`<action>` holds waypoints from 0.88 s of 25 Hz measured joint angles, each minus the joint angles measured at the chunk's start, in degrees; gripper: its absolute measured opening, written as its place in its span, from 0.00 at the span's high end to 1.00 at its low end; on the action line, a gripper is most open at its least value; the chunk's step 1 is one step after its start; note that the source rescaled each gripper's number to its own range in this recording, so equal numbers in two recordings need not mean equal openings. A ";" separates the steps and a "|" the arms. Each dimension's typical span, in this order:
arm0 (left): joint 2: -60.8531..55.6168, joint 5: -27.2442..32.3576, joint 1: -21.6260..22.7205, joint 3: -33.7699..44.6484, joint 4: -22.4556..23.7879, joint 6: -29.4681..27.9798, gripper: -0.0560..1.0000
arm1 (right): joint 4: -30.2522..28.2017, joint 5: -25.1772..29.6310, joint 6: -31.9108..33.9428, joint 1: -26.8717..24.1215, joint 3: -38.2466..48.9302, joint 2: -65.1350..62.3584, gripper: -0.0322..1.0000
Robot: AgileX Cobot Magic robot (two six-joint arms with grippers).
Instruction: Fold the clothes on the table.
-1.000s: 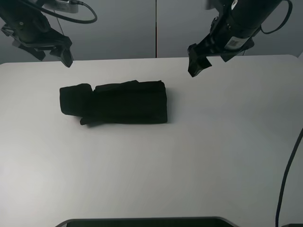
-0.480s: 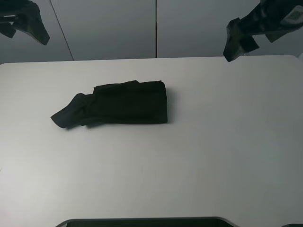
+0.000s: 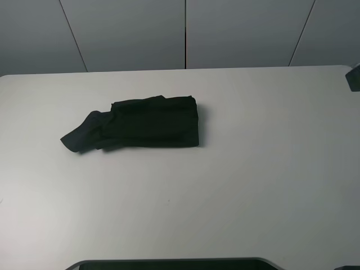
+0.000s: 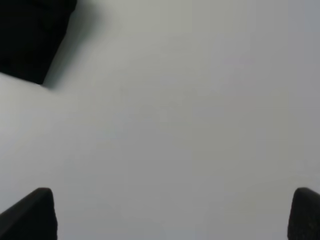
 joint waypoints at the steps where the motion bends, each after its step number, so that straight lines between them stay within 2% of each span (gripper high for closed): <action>1: -2.85 0.64 0.00 1.66 0.00 -0.12 0.01 | 0.00 0.64 0.12 0.00 0.87 -3.08 0.00; 5: -14.22 2.60 0.00 7.90 0.12 -0.91 0.01 | 0.00 3.34 0.34 0.00 3.05 -13.22 0.00; 11: -31.13 4.41 0.00 14.98 0.12 -1.53 0.00 | 0.92 4.13 0.45 0.00 6.38 -25.08 0.00; 16: -42.40 6.13 0.00 17.35 0.02 -1.90 0.00 | 5.07 4.25 -0.26 0.00 8.24 -31.29 0.00; 22: -49.60 6.53 0.00 19.59 0.02 -4.17 0.00 | 6.26 4.37 -3.04 0.00 12.18 -34.03 0.00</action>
